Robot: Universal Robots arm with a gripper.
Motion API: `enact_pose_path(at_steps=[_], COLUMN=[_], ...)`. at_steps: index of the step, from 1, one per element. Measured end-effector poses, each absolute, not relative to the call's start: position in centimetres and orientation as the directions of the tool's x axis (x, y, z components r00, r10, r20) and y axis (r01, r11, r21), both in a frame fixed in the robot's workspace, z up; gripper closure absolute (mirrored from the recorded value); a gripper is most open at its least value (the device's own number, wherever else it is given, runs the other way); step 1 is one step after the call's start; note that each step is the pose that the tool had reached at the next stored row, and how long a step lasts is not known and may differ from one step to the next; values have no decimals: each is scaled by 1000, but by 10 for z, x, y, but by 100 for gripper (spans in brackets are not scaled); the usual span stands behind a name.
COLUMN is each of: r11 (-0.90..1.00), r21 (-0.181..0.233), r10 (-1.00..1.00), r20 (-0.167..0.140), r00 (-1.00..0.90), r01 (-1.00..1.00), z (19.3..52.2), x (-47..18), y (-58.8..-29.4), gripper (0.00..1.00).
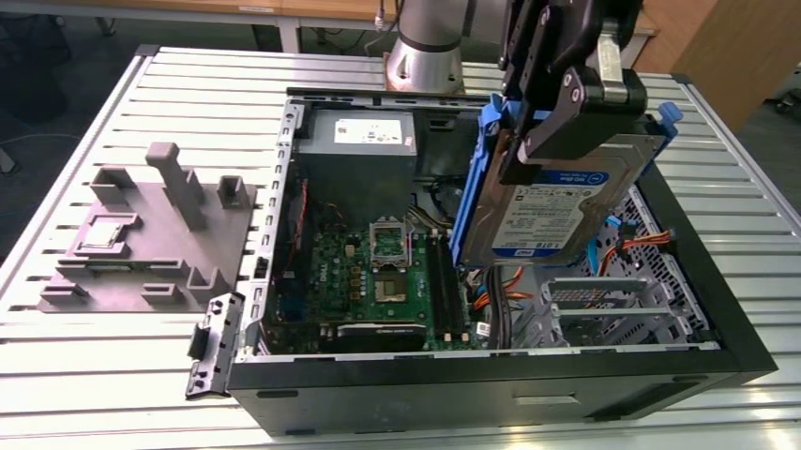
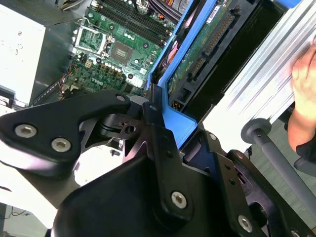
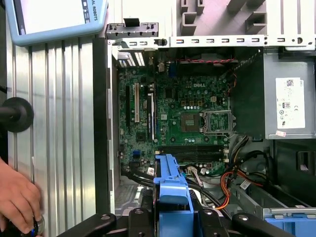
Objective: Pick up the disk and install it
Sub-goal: 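Insert the disk into the insertion slot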
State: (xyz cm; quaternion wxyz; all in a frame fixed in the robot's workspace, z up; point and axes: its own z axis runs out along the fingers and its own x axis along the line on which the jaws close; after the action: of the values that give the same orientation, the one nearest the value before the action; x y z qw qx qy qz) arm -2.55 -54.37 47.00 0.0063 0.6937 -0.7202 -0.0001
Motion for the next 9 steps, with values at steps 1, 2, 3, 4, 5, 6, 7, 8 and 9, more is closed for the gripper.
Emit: enact_pose_path(at_steps=[1,2,3,4,5,6,7,8,9], r11=[38,38,38,38,38,38,38,38,38], r21=[9,9,9,9,9,9,9,9,9], r10=[-999,-999,-999,-999,-999,-999,-999,-999,-999], r20=[9,9,9,9,9,9,9,9,9], r00=[-38,-38,-37,-37,-37,-37,-37,-37,-37], r01=[-999,-999,-999,-999,-999,-999,-999,-999,-999], z=[470,470,470,470,470,470,470,470,470], x=[-26,-25,-25,-25,-25,-25,-25,-25,-25], y=[-544,-544,-544,-544,-544,-544,-544,-544,-544], gripper=[64,64,64,64,64,64,64,64,64])
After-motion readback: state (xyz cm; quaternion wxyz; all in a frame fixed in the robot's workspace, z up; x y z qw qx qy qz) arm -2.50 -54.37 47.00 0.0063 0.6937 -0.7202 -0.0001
